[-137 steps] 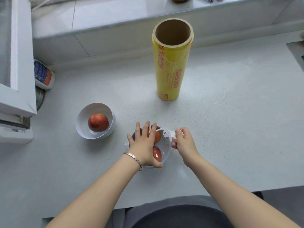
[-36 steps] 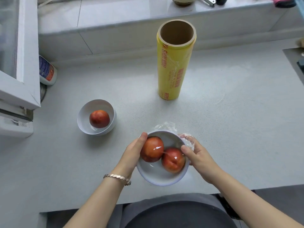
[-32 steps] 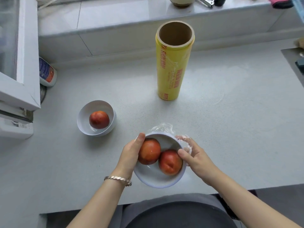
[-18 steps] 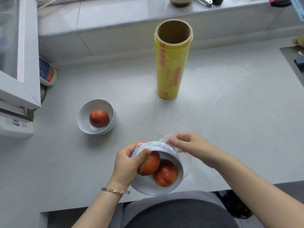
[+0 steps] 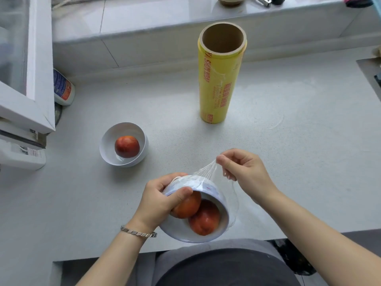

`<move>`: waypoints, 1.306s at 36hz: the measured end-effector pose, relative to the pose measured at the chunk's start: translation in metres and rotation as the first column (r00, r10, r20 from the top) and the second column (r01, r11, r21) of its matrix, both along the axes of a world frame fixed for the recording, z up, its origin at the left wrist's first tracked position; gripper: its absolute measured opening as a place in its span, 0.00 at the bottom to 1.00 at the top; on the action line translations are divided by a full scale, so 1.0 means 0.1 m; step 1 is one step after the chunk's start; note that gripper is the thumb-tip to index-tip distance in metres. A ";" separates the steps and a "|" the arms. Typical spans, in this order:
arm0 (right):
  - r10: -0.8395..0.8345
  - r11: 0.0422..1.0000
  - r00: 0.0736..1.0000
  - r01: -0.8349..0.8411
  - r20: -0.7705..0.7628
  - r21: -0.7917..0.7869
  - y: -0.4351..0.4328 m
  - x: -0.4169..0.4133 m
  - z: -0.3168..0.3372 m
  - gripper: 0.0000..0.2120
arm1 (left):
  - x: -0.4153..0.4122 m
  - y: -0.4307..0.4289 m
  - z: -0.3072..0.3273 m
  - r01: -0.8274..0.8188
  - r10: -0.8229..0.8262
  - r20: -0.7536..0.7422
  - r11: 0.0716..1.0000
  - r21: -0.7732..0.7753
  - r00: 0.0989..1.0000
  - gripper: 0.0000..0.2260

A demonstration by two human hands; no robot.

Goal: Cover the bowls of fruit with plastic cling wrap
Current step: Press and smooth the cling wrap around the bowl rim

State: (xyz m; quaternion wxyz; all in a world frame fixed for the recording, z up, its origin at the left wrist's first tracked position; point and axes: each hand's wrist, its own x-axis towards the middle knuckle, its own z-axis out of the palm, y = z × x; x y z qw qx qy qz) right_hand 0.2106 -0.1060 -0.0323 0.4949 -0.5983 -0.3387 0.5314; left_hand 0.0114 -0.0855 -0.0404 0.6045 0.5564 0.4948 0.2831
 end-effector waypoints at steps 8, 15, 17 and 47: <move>0.015 0.996 0.995 -0.023 -0.095 -0.082 0.11 -0.14 -0.08 0.10 | 0.03 0.07 0.08 0.006 -0.014 0.111 0.997 0.072 0.994 0.29; 0.168 0.942 0.971 -0.210 -0.172 -0.263 0.08 -0.15 -0.05 0.11 | 0.03 0.08 0.09 0.013 -0.021 0.123 0.997 0.070 0.992 0.31; 0.230 0.910 0.965 -0.259 -0.128 -0.323 0.07 -0.12 -0.05 0.12 | 0.03 0.07 0.09 0.026 -0.034 0.123 0.998 0.065 0.992 0.29; 0.466 0.875 0.881 -0.472 -0.083 -0.109 -0.26 0.04 0.19 0.31 | 0.12 0.03 0.08 -0.181 0.171 0.204 0.983 0.033 0.964 0.29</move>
